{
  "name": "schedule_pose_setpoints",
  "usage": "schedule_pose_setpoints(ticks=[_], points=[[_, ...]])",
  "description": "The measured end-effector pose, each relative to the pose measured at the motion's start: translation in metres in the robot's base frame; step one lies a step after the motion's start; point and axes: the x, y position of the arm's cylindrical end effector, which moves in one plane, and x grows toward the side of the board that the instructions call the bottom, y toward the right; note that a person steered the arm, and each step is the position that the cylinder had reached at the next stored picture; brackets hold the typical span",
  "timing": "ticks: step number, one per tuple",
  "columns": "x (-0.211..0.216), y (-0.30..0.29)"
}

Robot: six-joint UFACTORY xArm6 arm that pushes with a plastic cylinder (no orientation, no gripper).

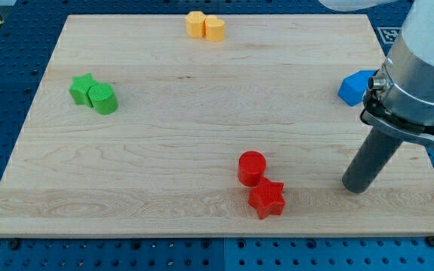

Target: Nudge the red star up a bit

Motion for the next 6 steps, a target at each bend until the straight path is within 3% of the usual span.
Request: schedule_pose_setpoints(ticks=[1, 2, 5, 6], points=[[0.000, 0.000], [0.030, 0.000], [0.054, -0.107], [0.054, -0.110]])
